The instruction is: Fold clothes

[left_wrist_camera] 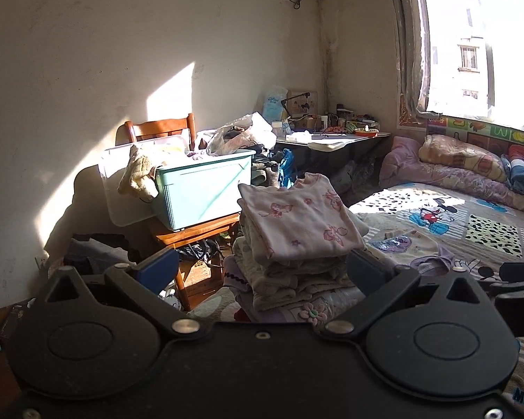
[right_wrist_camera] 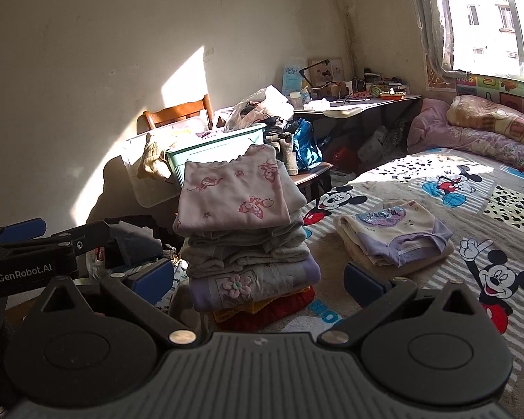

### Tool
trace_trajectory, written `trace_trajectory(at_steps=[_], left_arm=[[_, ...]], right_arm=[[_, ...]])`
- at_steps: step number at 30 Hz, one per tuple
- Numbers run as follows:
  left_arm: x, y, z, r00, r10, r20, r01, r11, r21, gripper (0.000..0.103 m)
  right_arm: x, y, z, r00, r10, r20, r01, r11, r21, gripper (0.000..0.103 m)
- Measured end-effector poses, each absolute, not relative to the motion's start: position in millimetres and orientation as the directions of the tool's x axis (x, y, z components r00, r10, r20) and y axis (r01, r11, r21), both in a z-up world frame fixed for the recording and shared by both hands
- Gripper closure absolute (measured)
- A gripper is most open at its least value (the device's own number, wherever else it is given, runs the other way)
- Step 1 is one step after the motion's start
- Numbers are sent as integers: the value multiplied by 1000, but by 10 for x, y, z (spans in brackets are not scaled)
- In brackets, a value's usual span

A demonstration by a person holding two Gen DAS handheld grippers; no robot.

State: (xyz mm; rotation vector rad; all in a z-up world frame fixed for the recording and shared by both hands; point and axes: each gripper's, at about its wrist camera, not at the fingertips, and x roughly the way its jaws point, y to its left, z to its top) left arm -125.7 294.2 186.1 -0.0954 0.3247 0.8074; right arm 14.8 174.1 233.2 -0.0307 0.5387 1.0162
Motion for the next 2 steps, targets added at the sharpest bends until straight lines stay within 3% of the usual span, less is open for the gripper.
trace_trajectory(at_steps=[2], left_arm=[[-1269, 2917, 1869, 647, 694, -316, -722, 690, 39, 0]], right_arm=[[128, 1715, 2322, 405, 798, -446, -813, 538, 223, 0]])
